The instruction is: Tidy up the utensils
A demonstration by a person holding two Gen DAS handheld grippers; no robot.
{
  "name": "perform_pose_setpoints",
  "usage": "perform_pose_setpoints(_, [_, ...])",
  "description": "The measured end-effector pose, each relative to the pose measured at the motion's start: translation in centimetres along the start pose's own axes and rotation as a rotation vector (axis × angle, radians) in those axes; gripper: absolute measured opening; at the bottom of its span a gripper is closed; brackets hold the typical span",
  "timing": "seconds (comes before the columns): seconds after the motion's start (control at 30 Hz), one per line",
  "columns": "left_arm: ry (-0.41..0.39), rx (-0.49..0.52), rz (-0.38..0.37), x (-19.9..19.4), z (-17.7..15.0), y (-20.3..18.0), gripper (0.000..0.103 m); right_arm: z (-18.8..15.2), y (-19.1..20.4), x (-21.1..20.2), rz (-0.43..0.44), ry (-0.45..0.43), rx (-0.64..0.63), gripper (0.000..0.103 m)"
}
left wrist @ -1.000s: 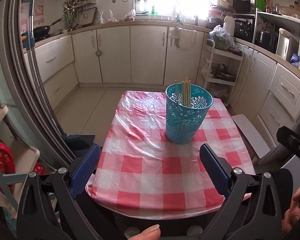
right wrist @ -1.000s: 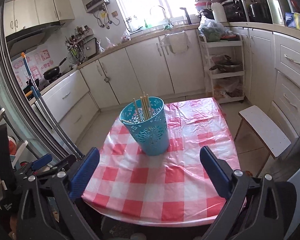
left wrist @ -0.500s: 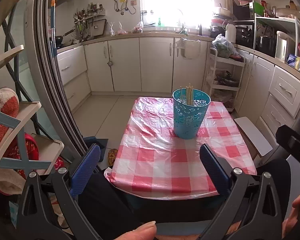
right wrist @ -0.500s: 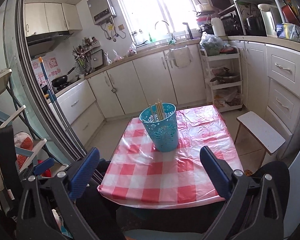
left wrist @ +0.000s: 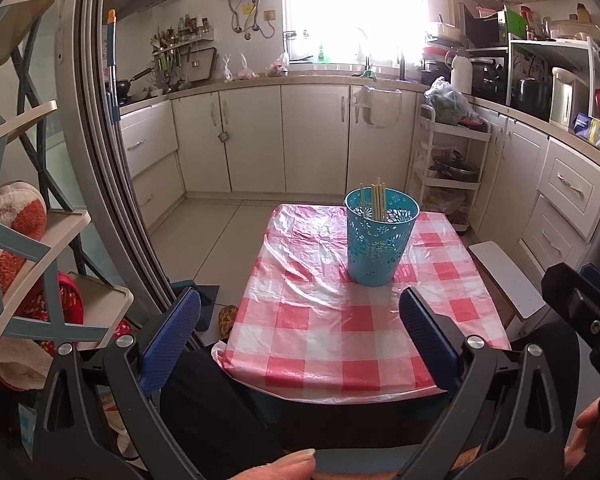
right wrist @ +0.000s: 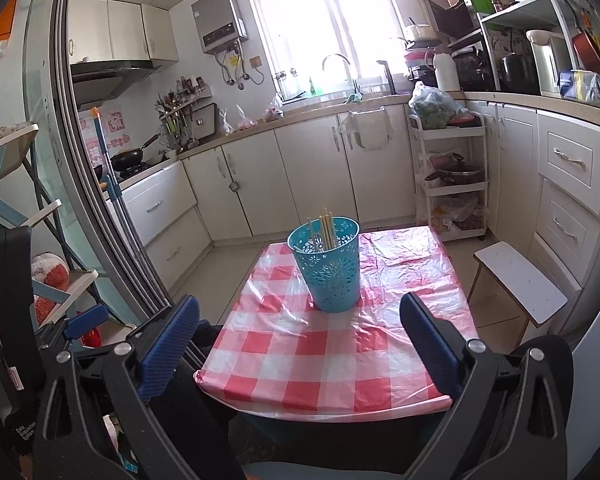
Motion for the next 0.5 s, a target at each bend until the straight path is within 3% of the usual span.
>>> perform_pose_setpoints(0.5, [-0.013,-0.015,-0.002,-0.42,0.15,0.43,0.096,0.12,0.40,-0.43,0.004,-0.015,-0.013,0.096])
Point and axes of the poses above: each gripper's, at about its wrist camera, not at the fingertips, and x roughly the way its jaws point, y to its left, z to its top, the point moved 4 cm from there along x, roughly the way its jaws point, and after that the axes turned 12 degrees about y, right-handed, at the moved point
